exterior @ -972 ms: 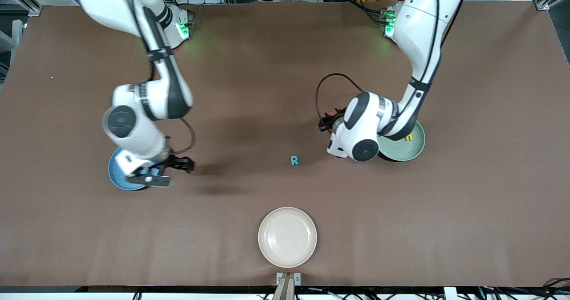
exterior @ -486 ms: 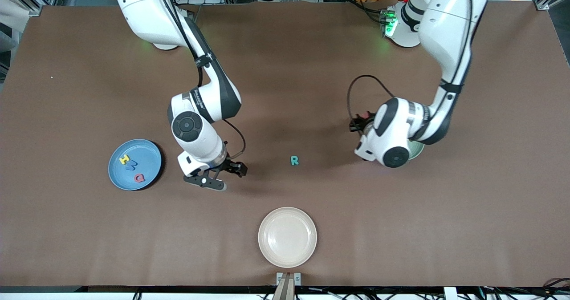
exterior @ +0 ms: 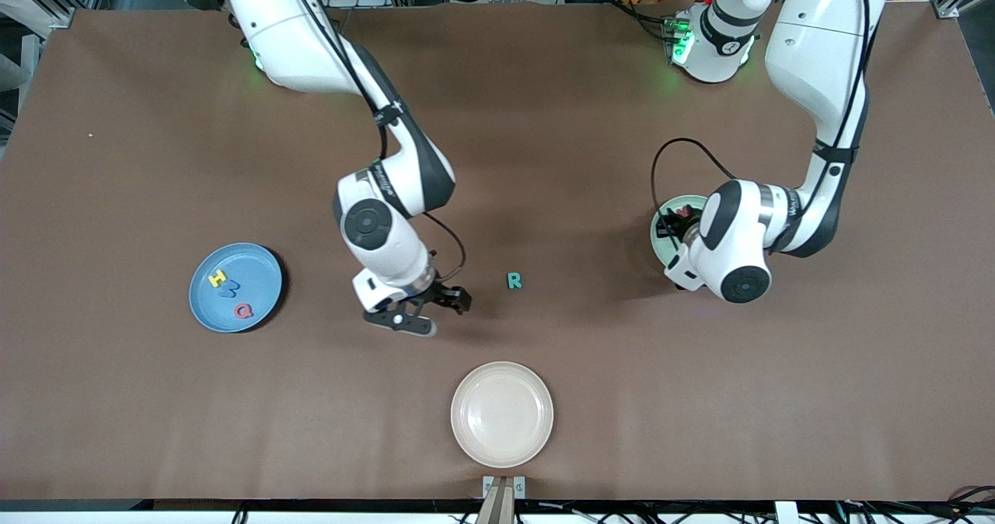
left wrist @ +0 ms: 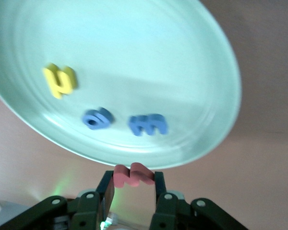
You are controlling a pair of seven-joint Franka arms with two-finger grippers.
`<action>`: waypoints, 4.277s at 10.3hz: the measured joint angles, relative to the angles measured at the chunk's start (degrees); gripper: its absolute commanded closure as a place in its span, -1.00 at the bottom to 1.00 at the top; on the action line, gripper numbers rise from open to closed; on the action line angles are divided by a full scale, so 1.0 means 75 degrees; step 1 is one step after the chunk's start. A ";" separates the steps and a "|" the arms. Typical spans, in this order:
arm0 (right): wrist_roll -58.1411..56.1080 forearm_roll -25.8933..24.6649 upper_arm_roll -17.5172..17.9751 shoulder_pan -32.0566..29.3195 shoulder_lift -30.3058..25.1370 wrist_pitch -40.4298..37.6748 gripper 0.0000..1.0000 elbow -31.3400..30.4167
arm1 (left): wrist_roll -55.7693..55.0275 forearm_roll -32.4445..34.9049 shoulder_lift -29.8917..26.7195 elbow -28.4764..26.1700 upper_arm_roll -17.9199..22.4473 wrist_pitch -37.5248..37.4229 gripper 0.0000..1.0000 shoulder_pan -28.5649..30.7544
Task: Sort uppercase to blue plate, lowercase to green plate
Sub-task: 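Carry the pink M toward the green plate while the right gripper moves off, then release the M on the green plate while the right gripper lowers to R, then grasp the teal R with the right gripper while the left gripper withdraws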
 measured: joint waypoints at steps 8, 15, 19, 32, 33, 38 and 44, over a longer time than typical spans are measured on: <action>0.0143 0.0001 0.0080 0.0645 0.1236 0.0016 -1.00 0.1207 | 0.0801 0.0092 0.0055 -0.0182 0.0238 0.1698 0.26 0.0265; 0.0448 0.0005 0.0265 0.0650 0.1269 -0.0056 -1.00 0.1208 | 0.0801 0.0092 0.0111 -0.0329 0.0214 0.1912 -0.42 0.0205; 0.0448 0.0005 0.0289 0.0743 0.1377 -0.0117 -1.00 0.1211 | 0.0781 0.0091 -0.0283 -0.0201 0.0201 0.1906 -1.00 0.0099; 0.0418 -0.0794 0.0265 0.1058 0.1539 -0.0596 -1.00 0.1477 | 0.0967 0.0198 -0.2652 0.1743 -0.0567 0.0413 -1.00 0.1459; 0.0418 -0.0796 0.0265 0.1075 0.1557 -0.0596 -1.00 0.1480 | 0.1152 0.0212 -0.2844 0.1811 -0.0586 0.0389 -1.00 0.1539; 0.0422 -0.0802 0.0094 0.1182 0.1590 -0.0592 -1.00 0.1612 | 0.1972 0.0214 -0.3640 0.2007 -0.0682 0.0370 -1.00 0.2132; 0.0423 -0.0821 0.0026 0.1189 0.1623 -0.0602 1.00 0.1643 | 0.2229 0.0214 -0.3725 0.2031 -0.1182 0.0376 -1.00 0.2650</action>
